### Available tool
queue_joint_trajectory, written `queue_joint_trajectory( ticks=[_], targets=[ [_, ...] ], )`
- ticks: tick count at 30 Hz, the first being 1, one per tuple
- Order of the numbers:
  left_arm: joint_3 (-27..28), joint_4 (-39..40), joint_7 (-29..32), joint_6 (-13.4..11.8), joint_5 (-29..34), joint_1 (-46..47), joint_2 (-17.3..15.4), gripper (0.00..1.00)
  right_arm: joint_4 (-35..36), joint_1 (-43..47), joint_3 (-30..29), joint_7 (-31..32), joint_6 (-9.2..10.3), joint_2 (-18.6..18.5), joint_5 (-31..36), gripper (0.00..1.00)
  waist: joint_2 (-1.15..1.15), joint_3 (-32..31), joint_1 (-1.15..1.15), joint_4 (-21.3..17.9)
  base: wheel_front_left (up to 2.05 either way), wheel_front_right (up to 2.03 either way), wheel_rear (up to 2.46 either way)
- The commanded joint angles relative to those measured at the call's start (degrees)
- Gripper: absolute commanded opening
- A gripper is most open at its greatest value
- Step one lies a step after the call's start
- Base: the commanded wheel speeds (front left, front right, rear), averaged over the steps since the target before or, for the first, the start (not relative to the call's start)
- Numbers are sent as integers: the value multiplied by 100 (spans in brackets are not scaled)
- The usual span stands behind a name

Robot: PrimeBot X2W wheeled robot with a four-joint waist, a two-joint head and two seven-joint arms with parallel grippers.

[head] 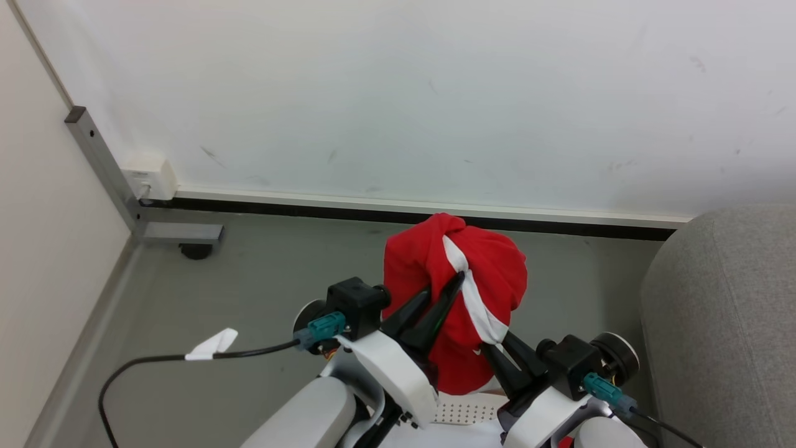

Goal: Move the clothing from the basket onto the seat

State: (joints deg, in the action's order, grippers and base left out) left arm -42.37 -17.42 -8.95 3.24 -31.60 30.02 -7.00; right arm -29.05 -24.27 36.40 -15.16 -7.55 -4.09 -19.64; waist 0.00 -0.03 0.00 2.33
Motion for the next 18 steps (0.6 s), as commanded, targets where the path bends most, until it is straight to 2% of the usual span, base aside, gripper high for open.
queue_joint_trajectory(
  ticks=[1,4,5,8,18],
  targets=[
    [28,-23,-43,-16,-18,-15,-60,0,65,98,-44,1,12,-52,50,0,0,-5,0,-23,0,0,0],
    [35,-60,-58,-37,-31,-14,-77,0,154,165,-113,1,12,-64,69,0,0,-15,0,-56,0,0,0],
    [31,-70,-56,-47,-32,-16,-78,5,193,195,-151,1,12,-75,69,0,0,-18,0,-64,0,0,0],
    [-15,-82,-26,-51,-18,-25,-67,100,288,270,-293,1,12,-110,86,0,0,-23,0,-95,0,0,0],
    [-61,141,-145,-107,43,-114,-144,100,631,431,-930,0,12,-270,195,0,0,101,0,-456,0,0,0]
  ],
)
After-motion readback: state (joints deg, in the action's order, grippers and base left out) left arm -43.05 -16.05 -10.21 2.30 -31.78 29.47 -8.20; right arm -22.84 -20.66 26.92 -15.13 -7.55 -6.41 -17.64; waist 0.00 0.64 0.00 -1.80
